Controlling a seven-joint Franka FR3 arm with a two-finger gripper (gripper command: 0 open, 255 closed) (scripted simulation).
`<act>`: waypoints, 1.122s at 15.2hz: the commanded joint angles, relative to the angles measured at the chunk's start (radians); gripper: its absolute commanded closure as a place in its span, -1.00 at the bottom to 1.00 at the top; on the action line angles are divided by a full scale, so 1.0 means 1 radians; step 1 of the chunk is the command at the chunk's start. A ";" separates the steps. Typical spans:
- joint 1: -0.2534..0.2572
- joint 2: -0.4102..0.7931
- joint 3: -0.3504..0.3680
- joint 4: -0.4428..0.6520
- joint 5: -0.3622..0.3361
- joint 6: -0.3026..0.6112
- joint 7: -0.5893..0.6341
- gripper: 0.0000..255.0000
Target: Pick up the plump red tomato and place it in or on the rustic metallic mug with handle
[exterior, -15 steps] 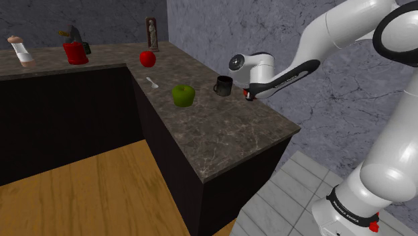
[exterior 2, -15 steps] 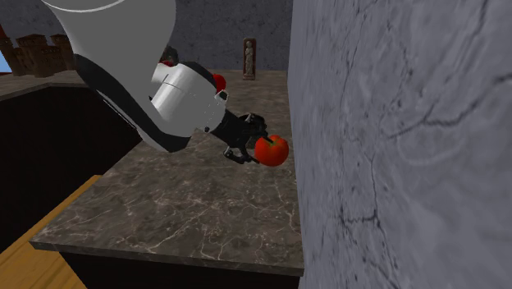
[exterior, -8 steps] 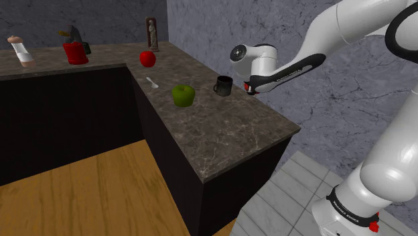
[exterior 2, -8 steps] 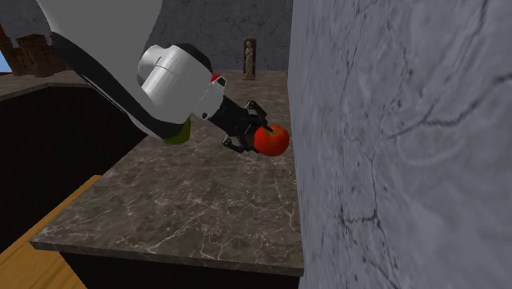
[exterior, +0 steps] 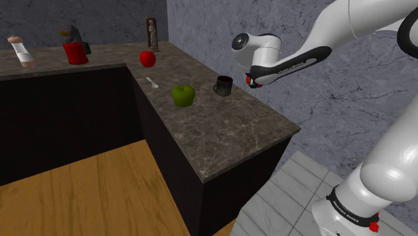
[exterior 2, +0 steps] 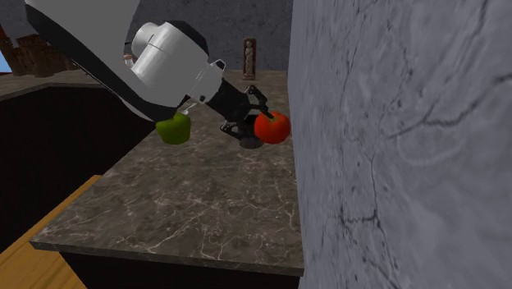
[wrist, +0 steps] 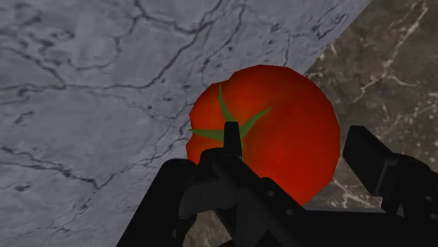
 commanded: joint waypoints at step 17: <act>0.061 0.197 0.040 0.416 0.069 -0.205 -0.137 1.00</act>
